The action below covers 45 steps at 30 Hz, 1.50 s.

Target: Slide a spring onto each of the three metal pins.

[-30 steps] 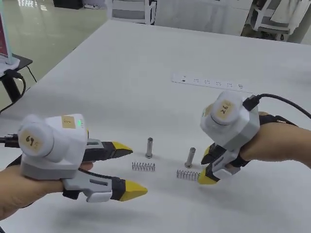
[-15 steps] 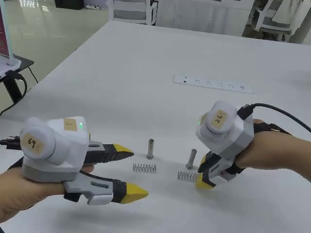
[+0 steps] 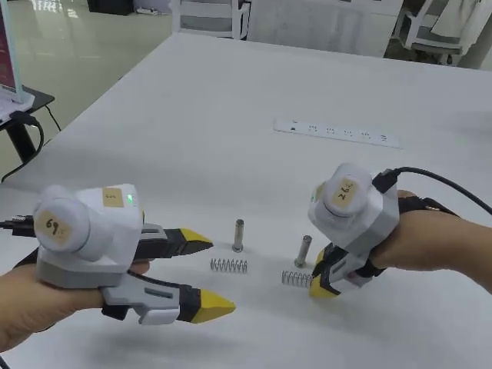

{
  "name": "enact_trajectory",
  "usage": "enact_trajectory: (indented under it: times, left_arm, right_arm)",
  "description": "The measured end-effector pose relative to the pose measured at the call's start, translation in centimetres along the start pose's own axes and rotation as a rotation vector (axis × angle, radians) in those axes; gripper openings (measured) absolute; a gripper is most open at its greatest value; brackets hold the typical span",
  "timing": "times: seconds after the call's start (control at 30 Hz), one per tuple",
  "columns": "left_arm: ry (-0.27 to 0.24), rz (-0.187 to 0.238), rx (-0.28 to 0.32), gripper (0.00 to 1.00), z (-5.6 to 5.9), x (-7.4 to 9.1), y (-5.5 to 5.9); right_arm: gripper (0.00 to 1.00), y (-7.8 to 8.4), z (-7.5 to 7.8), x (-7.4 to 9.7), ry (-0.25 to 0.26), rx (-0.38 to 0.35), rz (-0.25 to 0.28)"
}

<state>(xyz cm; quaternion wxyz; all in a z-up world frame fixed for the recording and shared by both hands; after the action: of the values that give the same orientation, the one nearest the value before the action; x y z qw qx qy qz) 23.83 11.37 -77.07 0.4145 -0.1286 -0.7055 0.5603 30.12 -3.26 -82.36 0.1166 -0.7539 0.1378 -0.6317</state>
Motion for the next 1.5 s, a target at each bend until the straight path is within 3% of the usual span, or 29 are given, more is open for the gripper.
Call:
enact_trajectory:
  times: [0.67, 0.97, 1.5]
  left_arm:
    - [0.023, -0.011, -0.021, 0.48, 0.4, -0.3, 0.0]
    - [0.049, -0.022, -0.062, 0.47, 0.6, -0.7, -0.6]
    - [0.12, -0.06, -0.147, 0.46, 1.0, -2.0, -1.3]
  right_arm:
    - [0.08, -0.2, -0.7, 0.7, 0.011, 0.03, 0.001]
    - [0.08, -0.7, -1.5, 2.1, 0.018, 0.032, 0.025]
    - [0.08, -1.2, -3.0, 2.7, 0.01, 0.037, 0.037]
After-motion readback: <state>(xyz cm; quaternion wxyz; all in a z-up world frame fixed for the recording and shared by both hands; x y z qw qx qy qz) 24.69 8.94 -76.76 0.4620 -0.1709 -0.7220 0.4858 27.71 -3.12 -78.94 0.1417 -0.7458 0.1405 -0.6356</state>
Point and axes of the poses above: the centre of the closed fingertips' face, and the gripper's own axes: x roughly backward along the fingers, z roughly to its right, y roughly out of its underside, the point moved 4 cm from there along x, roughly backward along the fingers, and after that the axes turned 11 degrees about -y, right-handed, at the moved point
